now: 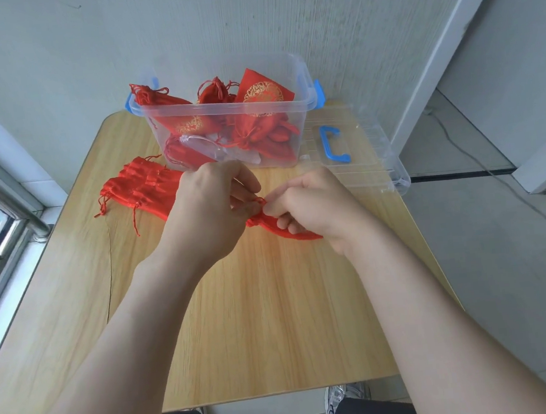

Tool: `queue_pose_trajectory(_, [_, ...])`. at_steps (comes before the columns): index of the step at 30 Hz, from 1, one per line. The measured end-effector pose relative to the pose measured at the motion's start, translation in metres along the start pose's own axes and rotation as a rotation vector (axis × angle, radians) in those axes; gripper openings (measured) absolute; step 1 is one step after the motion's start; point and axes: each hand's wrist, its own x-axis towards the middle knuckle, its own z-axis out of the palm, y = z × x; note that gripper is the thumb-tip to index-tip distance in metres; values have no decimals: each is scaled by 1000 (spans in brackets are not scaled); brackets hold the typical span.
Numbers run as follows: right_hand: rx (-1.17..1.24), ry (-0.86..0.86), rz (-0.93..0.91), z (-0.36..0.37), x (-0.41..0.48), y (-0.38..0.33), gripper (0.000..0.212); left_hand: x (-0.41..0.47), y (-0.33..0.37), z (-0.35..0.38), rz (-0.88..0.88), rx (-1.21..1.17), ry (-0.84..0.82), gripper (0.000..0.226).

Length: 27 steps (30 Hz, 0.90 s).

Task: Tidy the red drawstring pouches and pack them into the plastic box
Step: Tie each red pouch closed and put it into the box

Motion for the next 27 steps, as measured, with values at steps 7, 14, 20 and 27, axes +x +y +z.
queue_pose_trajectory(7, [446, -143, 191, -4, 4, -5, 7, 0, 1, -7, 12, -110, 29, 19])
queue_pose_trajectory(14, [552, -167, 226, -3, 6, -4, 6, -1, 2, -11, -10, -193, 33, 13])
queue_pose_trajectory(20, [559, -103, 219, -3, 7, -4, 7, -1, -2, -9, 11, -155, 14, 16])
queue_pose_trajectory(27, [448, -19, 139, 0, 7, -6, 11, 1, -3, -5, 94, -25, 86, 5])
